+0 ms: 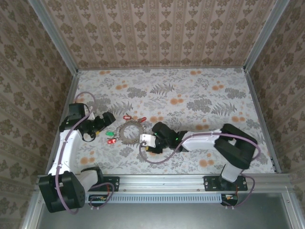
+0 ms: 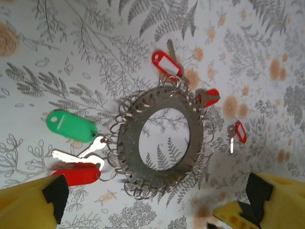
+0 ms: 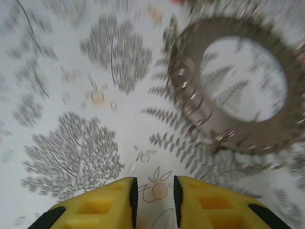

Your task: Put the keys on the keyring

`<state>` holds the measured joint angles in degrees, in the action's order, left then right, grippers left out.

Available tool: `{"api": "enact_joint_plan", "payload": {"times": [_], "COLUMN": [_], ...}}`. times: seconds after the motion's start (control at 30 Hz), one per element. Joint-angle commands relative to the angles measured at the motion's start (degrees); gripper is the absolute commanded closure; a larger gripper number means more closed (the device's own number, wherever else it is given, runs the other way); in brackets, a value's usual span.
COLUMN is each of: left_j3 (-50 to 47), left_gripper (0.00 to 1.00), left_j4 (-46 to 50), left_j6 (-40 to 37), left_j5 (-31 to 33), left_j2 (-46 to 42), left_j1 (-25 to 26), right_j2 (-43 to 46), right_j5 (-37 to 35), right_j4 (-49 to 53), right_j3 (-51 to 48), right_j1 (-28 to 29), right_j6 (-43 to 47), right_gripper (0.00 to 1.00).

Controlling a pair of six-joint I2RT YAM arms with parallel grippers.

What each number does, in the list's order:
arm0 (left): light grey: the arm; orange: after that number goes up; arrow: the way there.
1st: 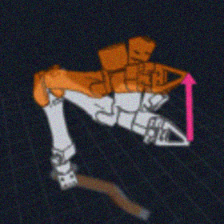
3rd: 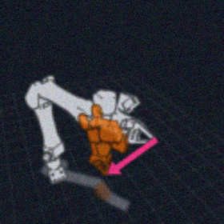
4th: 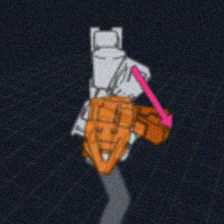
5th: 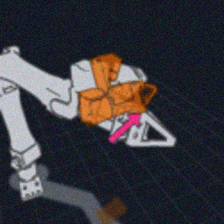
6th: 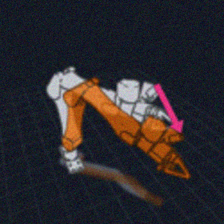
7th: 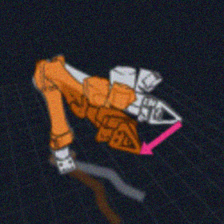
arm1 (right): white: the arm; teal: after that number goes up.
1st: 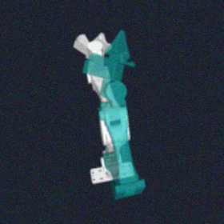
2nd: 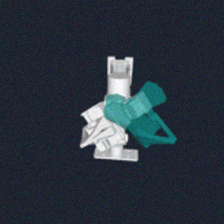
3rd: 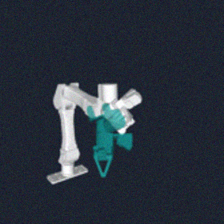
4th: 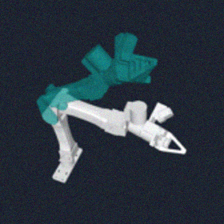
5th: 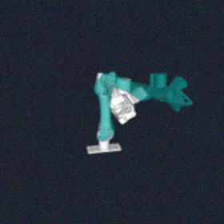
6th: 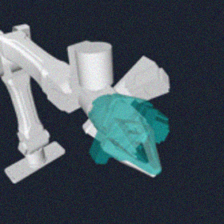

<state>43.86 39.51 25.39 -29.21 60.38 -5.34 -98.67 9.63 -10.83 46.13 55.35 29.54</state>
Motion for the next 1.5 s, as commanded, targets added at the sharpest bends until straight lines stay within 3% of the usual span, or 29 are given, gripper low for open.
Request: {"api": "enact_joint_plan", "payload": {"times": [0.0, 0.37, 0.7, 1.0, 1.23, 1.47], "left_j3": [-0.34, -2.64, -3.52, -3.51, -3.76, -6.86], "left_gripper": [0.04, 0.09, 0.11, 0.13, 0.14, 0.17], "left_j4": [0.43, -3.72, -4.79, -4.95, -5.06, -11.50], "left_j6": [-2.86, -3.64, -2.45, -2.21, -1.64, -4.47], "left_j5": [-1.51, -3.76, -3.26, -3.12, -2.34, -1.45], "left_j2": [-0.22, -0.74, -1.15, -1.13, -2.16, -9.16], "left_j1": [-0.46, -0.38, 0.34, 1.55, 2.12, 4.65], "right_j2": [-2.73, -7.79, -10.88, -12.27, -11.68, -7.54], "right_j5": [-5.69, -8.14, -11.70, -14.62, -14.45, -13.77], "right_j4": [-2.20, -9.79, -14.75, -17.95, -20.74, -21.45], "right_j3": [2.96, 2.73, 3.09, 3.27, 1.92, -1.14], "right_j1": [-0.20, -0.24, -0.24, -0.20, -0.25, -0.46], "right_j6": [0.60, -7.35, -10.76, -11.03, -10.57, -8.66], "right_gripper": [0.71, 0.69, 0.77, 0.81, 0.91, 0.94]}}
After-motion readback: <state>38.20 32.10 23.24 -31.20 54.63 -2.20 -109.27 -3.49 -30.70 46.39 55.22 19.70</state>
